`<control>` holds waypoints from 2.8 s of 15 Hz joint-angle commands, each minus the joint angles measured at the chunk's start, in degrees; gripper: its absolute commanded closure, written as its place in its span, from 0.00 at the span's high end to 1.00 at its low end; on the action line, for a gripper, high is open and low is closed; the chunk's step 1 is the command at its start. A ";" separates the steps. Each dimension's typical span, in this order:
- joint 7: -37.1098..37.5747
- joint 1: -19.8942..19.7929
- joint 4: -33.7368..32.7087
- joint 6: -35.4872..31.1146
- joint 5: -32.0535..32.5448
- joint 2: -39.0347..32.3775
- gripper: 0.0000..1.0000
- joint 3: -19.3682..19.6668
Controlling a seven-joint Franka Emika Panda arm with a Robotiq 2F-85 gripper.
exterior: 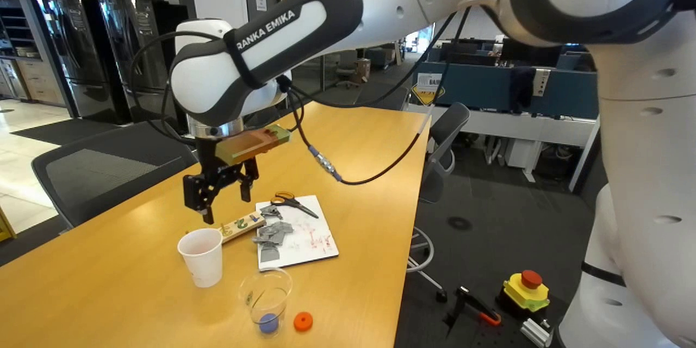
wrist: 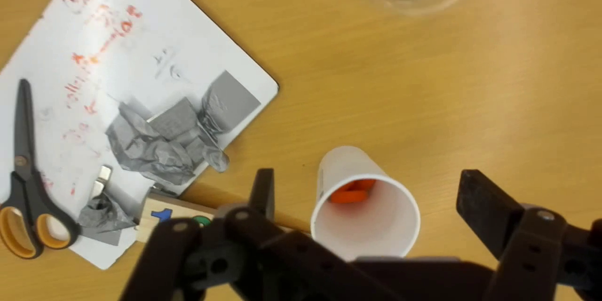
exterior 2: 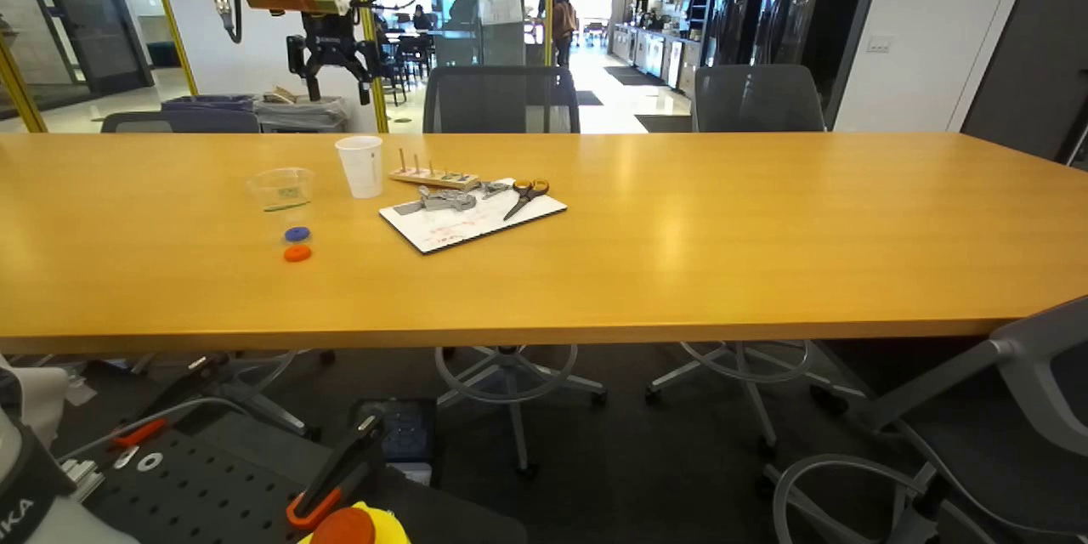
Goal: Put the blue disc in the clear cup and the orange discs in the white cup
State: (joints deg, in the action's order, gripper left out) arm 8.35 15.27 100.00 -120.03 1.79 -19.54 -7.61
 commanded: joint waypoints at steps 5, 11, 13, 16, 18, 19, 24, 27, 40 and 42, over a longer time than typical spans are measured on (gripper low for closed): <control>-16.48 -6.36 25.03 -1.22 -2.09 20.12 1.00 -0.21; -25.60 -6.77 40.77 -15.27 -2.90 24.71 1.00 0.08; -29.99 -6.30 44.60 -20.26 -5.05 24.85 1.00 -0.08; -38.27 -5.24 49.20 -26.38 -11.25 24.08 1.00 -0.41; -40.28 -4.48 50.94 -29.78 -12.26 23.18 1.00 -1.02; -40.76 -4.05 51.84 -31.71 -11.60 22.67 1.00 -1.42; -38.82 -2.65 53.43 -38.48 -4.85 20.01 1.00 -3.73; -33.75 -2.67 53.54 -42.26 4.63 18.21 1.00 -4.36; -27.92 -2.61 46.73 -43.63 13.82 7.91 1.00 -4.88; -27.65 -2.55 45.44 -43.40 13.83 6.21 1.00 -4.88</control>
State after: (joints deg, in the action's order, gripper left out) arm -20.61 12.58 148.42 -163.86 15.15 -10.46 -12.04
